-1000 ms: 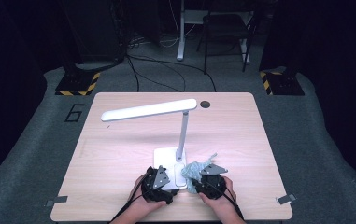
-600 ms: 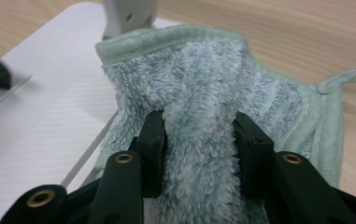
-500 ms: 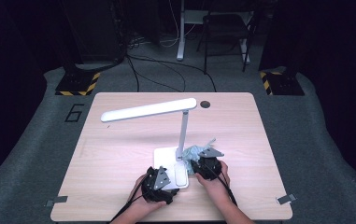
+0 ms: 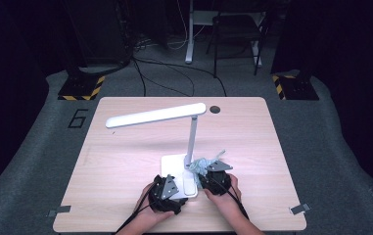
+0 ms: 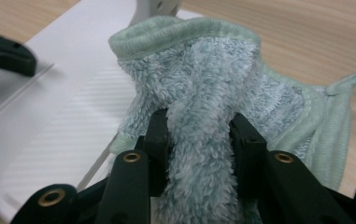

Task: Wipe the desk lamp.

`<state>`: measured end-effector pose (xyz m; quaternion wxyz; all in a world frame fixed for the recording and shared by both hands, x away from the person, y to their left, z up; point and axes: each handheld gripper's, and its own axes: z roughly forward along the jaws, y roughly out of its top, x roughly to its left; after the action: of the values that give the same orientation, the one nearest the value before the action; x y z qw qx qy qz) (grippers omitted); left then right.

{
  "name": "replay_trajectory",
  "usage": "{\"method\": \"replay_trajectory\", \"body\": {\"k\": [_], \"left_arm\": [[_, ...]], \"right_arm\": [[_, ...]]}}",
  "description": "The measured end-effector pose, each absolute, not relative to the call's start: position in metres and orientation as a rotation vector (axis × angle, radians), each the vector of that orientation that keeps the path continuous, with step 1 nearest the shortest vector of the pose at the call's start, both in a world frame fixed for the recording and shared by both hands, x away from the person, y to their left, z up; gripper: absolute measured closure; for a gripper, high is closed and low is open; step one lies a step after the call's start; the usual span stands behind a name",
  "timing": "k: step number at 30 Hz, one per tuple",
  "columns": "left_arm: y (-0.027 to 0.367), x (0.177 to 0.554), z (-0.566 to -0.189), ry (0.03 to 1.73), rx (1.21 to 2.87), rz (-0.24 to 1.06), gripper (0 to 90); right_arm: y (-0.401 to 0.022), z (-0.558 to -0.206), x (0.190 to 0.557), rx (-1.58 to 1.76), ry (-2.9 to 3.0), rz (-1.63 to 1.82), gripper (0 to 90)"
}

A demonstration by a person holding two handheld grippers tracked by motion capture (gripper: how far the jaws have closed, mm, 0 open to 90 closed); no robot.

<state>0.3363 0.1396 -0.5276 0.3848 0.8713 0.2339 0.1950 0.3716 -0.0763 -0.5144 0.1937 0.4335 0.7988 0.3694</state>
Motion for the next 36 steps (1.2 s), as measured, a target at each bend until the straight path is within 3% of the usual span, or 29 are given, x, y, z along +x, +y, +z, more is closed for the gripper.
{"method": "replay_trajectory", "body": {"k": [17,23,32,36], "left_arm": [[0.142,0.337,-0.527,0.616,2.198,0.483,12.5],[0.152,0.339,-0.521,0.628,2.159,0.391,23.7],[0.16,0.342,-0.518,0.66,2.136,0.399,25.2],[0.163,0.346,-0.52,0.717,2.116,0.365,25.2]], "right_arm": [[-0.105,-0.507,0.326,1.176,2.323,1.219,65.6],[-0.112,-0.491,0.346,1.231,2.232,1.27,65.7],[-0.118,-0.446,0.372,1.254,2.114,1.377,65.6],[-0.123,-0.408,0.384,1.285,2.037,1.473,65.5]]}}
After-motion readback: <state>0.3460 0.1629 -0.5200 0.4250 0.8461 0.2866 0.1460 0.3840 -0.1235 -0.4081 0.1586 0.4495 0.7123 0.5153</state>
